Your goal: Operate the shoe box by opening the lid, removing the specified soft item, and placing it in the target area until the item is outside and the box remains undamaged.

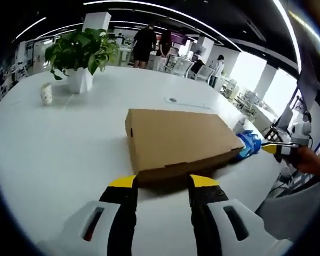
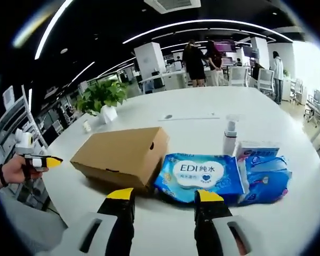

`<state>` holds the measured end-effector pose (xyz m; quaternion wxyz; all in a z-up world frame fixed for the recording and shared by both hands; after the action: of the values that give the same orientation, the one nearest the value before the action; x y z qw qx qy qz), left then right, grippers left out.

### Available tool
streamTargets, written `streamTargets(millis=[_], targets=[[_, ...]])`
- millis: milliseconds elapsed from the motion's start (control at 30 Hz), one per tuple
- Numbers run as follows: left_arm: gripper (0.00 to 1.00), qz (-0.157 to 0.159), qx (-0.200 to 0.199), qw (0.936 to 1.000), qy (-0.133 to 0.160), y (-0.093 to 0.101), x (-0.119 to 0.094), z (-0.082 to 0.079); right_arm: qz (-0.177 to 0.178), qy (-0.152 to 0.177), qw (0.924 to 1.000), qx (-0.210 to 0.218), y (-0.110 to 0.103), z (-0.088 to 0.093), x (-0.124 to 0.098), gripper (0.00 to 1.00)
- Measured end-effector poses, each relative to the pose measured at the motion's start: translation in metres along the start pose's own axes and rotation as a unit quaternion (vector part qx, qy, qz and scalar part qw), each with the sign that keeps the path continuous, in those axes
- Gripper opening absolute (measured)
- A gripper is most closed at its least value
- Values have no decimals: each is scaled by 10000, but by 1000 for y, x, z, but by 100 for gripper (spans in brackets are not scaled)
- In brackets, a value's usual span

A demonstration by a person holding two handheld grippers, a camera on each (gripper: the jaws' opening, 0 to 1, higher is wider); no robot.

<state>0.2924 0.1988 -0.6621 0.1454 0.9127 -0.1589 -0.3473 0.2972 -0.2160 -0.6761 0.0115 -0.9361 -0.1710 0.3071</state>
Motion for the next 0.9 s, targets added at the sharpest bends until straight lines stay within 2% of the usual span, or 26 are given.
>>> streamTargets(millis=[67, 167, 300, 467, 600, 900], targets=[[39, 57, 19, 10000, 31, 7, -3, 1, 33, 36, 10000, -70, 0, 1, -9, 48], [40, 152, 109, 9998, 39, 20, -7, 5, 134, -24, 9982, -578, -3, -1, -23, 51], [40, 195, 236, 9995, 50, 32, -10, 10, 226, 78, 9982, -549, -12, -7, -35, 54], [40, 276, 239, 9992, 143, 39, -11, 15, 389, 314, 9984, -281, -22, -10, -42, 55], [41, 295, 402, 9985, 232, 37, -14, 11, 457, 428, 9977, -257, -26, -9, -45, 55], [40, 265, 249, 9988, 332, 33, -16, 11, 512, 517, 9971, -242, -34, -5, -45, 55]])
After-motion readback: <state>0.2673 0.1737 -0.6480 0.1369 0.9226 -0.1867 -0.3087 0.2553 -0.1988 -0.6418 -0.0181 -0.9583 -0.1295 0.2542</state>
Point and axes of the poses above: the point that each gripper's makers call its tool centre point, and the gripper's own axes: x roughly forward along the fingers, y roughly to its right, z roughly out of its underside, the point moved 9 cm from there along -x, roughly backward along the fingers, and after that the axes turned 7 degrees about -x, right-handed, at the moved point
